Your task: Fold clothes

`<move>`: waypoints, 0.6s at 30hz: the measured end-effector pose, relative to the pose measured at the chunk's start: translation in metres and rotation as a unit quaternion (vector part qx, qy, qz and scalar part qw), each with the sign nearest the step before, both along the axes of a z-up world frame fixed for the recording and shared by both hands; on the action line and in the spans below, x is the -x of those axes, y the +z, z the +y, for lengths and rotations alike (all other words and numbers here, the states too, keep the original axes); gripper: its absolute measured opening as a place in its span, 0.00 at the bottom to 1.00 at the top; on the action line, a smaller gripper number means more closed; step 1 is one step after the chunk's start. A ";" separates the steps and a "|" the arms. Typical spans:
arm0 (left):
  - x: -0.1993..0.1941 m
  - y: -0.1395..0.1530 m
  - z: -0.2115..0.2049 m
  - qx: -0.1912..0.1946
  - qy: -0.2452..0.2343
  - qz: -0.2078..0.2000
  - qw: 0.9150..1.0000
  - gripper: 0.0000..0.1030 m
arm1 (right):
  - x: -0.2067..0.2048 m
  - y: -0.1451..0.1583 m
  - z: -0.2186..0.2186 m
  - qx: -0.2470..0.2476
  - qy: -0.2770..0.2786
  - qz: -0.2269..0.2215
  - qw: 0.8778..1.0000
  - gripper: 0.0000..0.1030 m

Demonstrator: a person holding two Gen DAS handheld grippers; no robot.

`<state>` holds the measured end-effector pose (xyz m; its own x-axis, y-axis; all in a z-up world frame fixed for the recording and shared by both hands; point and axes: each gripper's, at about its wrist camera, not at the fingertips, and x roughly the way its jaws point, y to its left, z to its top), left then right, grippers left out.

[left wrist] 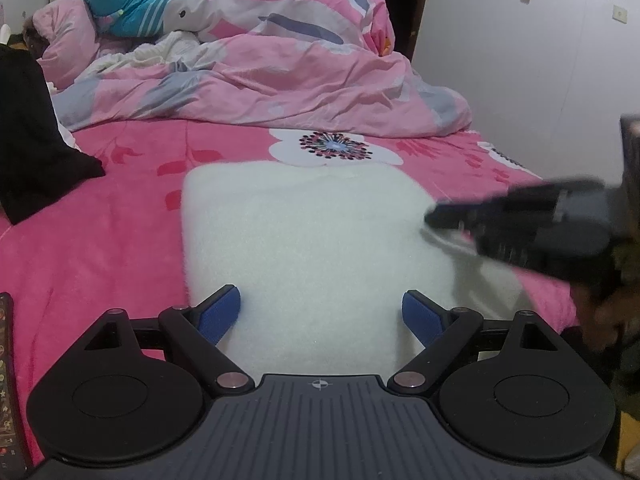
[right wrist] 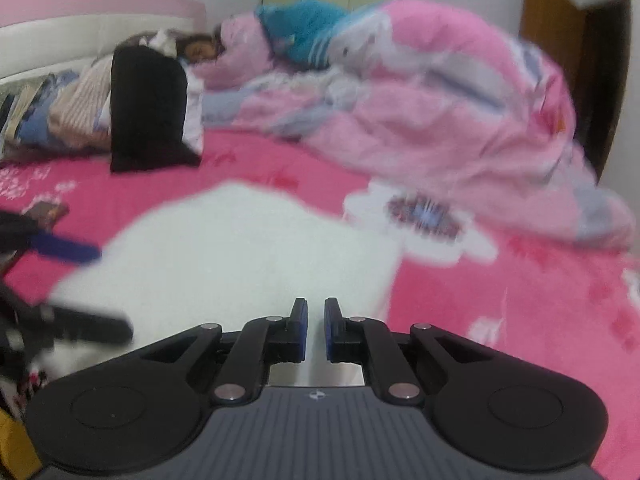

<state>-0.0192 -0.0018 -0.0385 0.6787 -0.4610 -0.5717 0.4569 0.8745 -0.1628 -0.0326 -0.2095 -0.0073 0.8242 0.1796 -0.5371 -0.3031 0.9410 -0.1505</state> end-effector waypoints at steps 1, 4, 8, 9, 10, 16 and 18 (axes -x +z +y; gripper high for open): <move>0.000 0.000 -0.001 -0.001 0.000 0.001 1.000 0.86 | -0.004 0.002 0.000 0.002 0.001 -0.005 1.000 0.08; 0.000 0.002 -0.002 -0.001 0.001 0.003 1.000 0.86 | -0.024 -0.020 0.000 0.013 0.010 0.020 1.000 0.07; -0.004 0.004 -0.001 -0.003 0.004 0.013 1.000 0.86 | -0.034 -0.008 0.002 0.021 0.013 0.021 0.999 0.08; -0.005 0.004 0.000 -0.002 0.005 0.017 1.000 0.86 | -0.035 -0.002 0.003 0.025 0.011 0.009 1.000 0.08; -0.007 0.004 0.000 0.000 0.006 0.021 1.000 0.86 | -0.040 0.001 0.003 0.024 0.008 0.001 1.000 0.08; -0.011 0.009 -0.003 -0.006 0.013 0.039 0.999 0.86 | -0.085 -0.023 -0.013 -0.033 -0.022 0.049 0.998 0.08; -0.012 0.010 -0.006 -0.014 0.015 0.044 0.999 0.86 | -0.079 -0.014 -0.013 -0.040 -0.025 0.049 0.998 0.09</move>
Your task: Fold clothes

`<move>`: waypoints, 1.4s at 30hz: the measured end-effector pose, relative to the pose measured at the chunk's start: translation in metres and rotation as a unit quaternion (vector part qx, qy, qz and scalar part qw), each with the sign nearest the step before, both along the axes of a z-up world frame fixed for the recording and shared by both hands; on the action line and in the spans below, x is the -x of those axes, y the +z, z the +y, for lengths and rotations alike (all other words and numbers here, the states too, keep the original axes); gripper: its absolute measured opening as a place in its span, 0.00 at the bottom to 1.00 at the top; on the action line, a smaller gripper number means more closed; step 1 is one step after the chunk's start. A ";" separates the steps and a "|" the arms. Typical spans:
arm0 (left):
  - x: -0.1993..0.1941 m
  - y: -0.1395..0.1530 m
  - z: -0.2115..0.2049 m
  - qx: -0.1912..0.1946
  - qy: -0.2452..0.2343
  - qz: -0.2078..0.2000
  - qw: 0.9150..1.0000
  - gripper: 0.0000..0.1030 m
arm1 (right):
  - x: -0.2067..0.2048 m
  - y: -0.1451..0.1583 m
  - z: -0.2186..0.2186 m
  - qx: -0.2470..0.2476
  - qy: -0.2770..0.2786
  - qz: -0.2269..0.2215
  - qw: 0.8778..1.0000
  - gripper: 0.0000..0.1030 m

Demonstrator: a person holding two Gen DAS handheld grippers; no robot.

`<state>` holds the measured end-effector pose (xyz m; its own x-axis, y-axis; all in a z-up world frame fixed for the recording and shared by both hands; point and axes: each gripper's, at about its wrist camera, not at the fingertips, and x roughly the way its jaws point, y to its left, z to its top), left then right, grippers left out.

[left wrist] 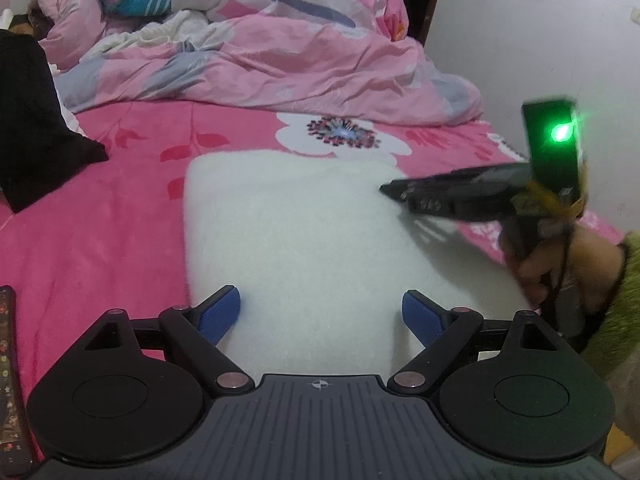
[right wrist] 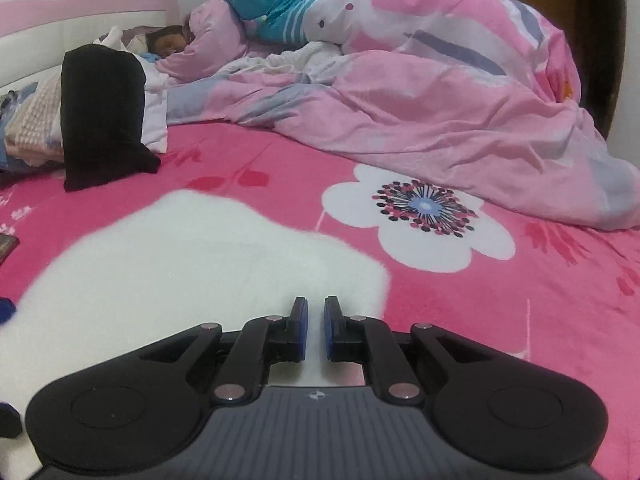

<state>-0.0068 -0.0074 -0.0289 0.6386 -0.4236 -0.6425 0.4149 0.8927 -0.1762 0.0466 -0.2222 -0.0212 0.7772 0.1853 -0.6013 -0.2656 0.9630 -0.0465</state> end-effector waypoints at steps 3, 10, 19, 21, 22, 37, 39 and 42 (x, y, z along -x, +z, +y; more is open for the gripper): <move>-0.001 0.000 -0.002 -0.006 0.003 0.004 1.000 0.87 | 0.020 0.017 -0.002 -0.022 -0.001 -0.014 1.000 0.10; 0.000 0.001 -0.011 -0.036 0.008 0.010 0.999 0.88 | 0.069 0.021 -0.017 -0.116 0.011 0.009 0.993 0.17; 0.001 0.001 -0.022 -0.067 0.018 0.009 0.998 0.89 | 0.102 0.003 -0.030 -0.153 0.001 0.014 0.988 0.18; 0.003 0.001 -0.023 -0.072 0.021 0.008 0.997 0.89 | 0.106 0.002 -0.031 -0.160 -0.001 0.013 0.987 0.18; 0.003 0.001 -0.024 -0.075 0.021 0.008 0.997 0.89 | 0.107 0.002 -0.032 -0.162 -0.002 0.012 0.987 0.18; -0.022 -0.003 0.036 0.118 0.049 0.074 0.989 0.96 | 0.099 -0.020 -0.124 -0.382 -0.066 0.102 0.916 0.80; -0.027 -0.009 0.044 0.150 0.050 0.085 0.984 0.99 | 0.090 -0.034 -0.131 -0.412 -0.068 0.141 0.898 0.84; -0.034 -0.014 0.051 0.175 0.039 0.093 0.979 1.00 | 0.080 -0.053 -0.133 -0.441 -0.065 0.181 0.877 0.90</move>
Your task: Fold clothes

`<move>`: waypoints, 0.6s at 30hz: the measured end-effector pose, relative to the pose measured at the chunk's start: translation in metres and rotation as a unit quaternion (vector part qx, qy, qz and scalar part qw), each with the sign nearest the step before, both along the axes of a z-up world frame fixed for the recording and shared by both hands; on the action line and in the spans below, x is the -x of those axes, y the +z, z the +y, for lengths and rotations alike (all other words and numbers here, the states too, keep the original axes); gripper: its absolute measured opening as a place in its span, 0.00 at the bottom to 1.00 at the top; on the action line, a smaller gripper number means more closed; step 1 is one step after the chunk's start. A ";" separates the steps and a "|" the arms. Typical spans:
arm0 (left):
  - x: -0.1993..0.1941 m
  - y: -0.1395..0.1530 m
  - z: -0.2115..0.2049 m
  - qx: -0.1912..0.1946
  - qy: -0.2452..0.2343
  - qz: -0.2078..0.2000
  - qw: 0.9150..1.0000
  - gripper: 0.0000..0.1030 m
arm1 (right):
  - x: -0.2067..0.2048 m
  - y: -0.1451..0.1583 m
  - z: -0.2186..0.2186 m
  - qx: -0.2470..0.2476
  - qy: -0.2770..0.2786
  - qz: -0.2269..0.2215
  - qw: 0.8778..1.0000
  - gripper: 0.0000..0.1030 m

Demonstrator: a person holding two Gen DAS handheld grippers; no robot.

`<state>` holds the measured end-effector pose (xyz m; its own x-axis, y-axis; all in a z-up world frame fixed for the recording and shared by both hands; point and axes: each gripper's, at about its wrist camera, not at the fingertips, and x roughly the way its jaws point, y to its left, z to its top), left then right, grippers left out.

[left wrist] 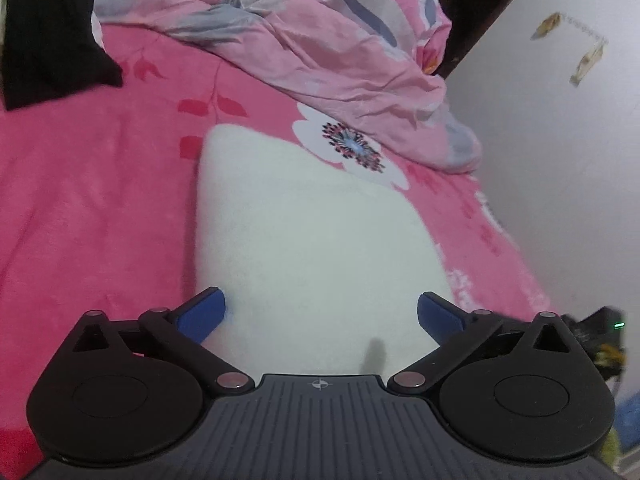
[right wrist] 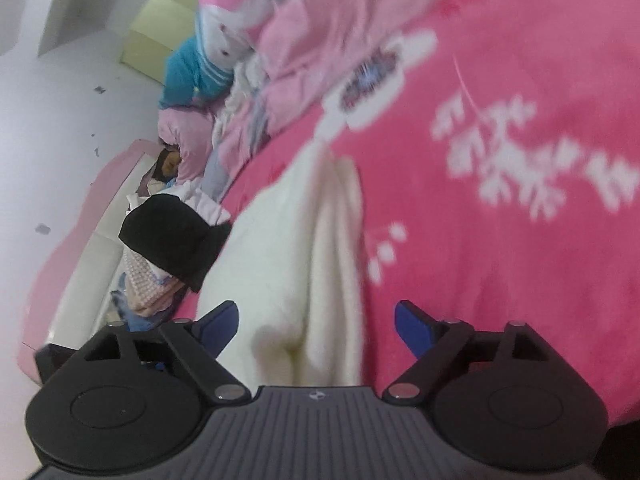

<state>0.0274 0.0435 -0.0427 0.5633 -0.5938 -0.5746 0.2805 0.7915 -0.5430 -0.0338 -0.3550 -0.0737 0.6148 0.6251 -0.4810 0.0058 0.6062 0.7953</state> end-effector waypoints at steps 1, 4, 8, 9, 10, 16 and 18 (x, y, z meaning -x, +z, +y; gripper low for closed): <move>-0.003 -0.001 0.002 0.003 -0.004 0.002 1.000 1.00 | -0.003 -0.002 0.001 -0.004 0.003 0.003 1.000 0.91; -0.012 -0.004 0.010 0.009 -0.014 0.010 1.000 1.00 | -0.013 -0.001 0.004 -0.007 0.017 0.003 1.000 0.96; -0.023 -0.015 0.020 0.026 -0.020 0.032 0.999 1.00 | -0.032 0.002 0.008 -0.009 0.036 0.003 0.999 0.96; -0.026 -0.019 0.019 0.030 -0.026 0.041 0.998 1.00 | -0.037 0.001 0.010 -0.013 0.043 0.004 0.999 0.96; -0.028 -0.021 0.017 0.026 -0.028 0.043 0.998 1.00 | -0.044 -0.001 0.012 -0.017 0.051 0.007 0.998 0.96; -0.042 -0.028 0.007 0.004 -0.043 0.048 0.998 1.00 | -0.083 -0.008 0.027 -0.041 0.104 0.014 0.994 0.96; -0.051 -0.037 0.008 0.024 -0.045 0.070 0.996 1.00 | -0.097 -0.011 0.033 -0.044 0.120 0.018 0.992 0.96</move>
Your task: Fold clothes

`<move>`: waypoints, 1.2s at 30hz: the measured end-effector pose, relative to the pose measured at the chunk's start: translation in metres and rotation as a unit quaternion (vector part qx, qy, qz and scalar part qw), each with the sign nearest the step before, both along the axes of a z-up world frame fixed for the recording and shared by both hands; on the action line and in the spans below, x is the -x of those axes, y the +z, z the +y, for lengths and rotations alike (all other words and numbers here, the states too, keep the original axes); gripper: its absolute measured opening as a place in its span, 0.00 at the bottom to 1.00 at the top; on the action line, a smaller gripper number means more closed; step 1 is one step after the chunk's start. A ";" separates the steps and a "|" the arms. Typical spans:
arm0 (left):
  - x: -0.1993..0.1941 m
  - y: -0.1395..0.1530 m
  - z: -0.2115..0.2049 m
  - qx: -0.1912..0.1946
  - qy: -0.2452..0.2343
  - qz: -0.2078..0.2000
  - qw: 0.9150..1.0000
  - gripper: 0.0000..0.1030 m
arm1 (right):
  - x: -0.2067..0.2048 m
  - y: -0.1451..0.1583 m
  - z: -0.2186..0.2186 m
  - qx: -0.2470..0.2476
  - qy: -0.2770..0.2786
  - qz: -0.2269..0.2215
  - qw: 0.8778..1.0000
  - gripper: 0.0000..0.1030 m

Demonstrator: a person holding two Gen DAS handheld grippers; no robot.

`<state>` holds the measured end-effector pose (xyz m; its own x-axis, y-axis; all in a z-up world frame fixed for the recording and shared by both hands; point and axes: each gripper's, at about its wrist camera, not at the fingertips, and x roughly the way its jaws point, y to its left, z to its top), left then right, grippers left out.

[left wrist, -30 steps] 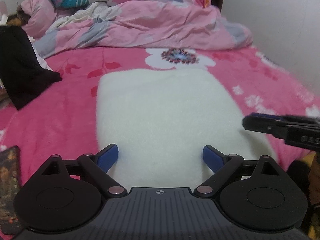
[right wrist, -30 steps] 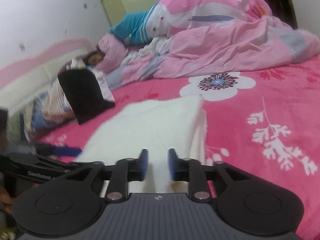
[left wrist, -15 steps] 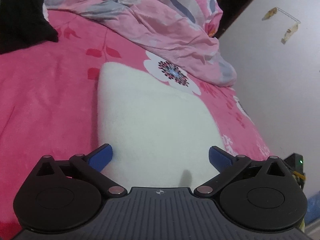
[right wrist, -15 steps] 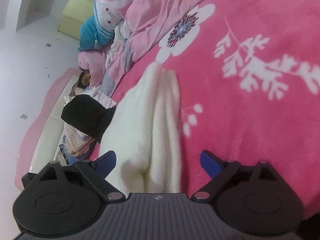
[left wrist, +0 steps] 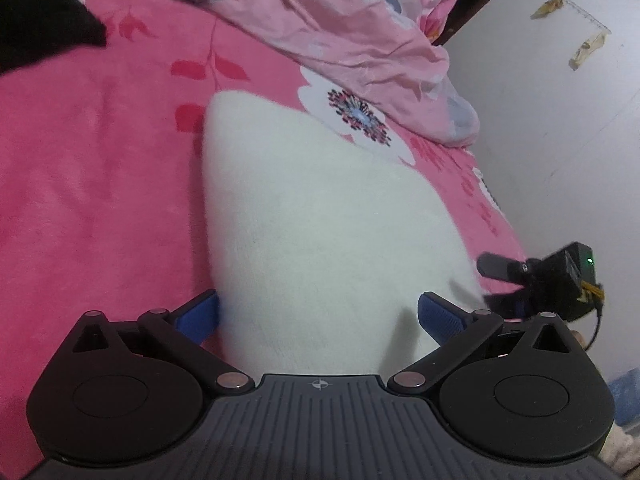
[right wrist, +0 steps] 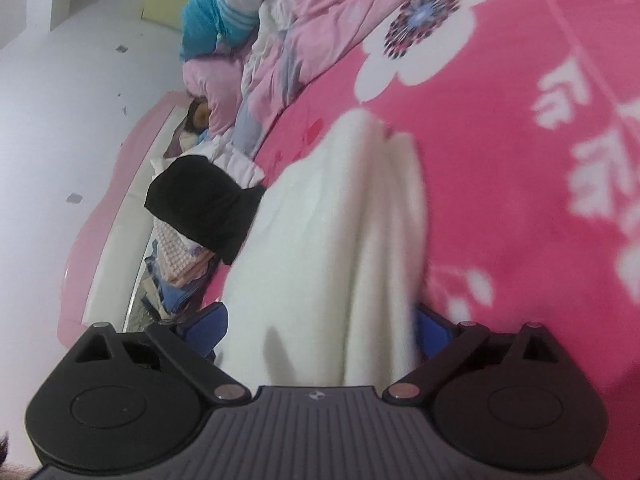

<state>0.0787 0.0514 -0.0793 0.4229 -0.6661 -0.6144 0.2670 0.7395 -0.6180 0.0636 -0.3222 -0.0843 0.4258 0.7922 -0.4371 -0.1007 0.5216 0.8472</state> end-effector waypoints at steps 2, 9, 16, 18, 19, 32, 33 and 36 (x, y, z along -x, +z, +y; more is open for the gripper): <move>-0.010 -0.011 0.000 0.023 0.001 0.026 0.999 1.00 | -0.012 -0.001 0.005 0.000 0.017 0.002 1.000 0.97; -0.022 -0.017 -0.009 0.033 0.005 0.030 0.999 1.00 | -0.039 -0.002 0.020 0.001 0.069 0.001 0.998 0.97; -0.022 -0.019 -0.006 0.046 0.016 0.035 0.998 1.00 | -0.062 -0.001 0.041 0.007 0.088 -0.014 0.996 0.86; -0.020 -0.014 -0.010 0.035 0.021 0.035 0.999 1.00 | -0.059 0.003 0.039 0.018 0.080 -0.011 0.997 0.78; -0.020 -0.012 -0.012 0.030 0.022 0.033 0.999 1.00 | -0.056 0.005 0.038 0.020 0.075 -0.010 0.997 0.73; -0.009 0.050 -0.063 0.013 -0.031 -0.021 0.999 0.99 | -0.015 0.070 0.010 0.070 0.014 -0.074 0.995 0.63; -0.010 0.056 -0.073 0.012 -0.040 -0.026 0.999 0.99 | -0.011 0.077 -0.001 0.072 0.005 -0.083 0.994 0.63; -0.017 0.074 -0.111 0.005 -0.073 -0.041 0.997 0.99 | -0.001 0.100 -0.034 0.080 -0.021 -0.108 0.991 0.63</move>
<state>0.0956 -0.0598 -0.0049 0.3694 -0.7303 -0.5746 0.4203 0.6828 -0.5976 0.0645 -0.3560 0.0158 0.5546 0.6994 -0.4509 -0.2449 0.6550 0.7148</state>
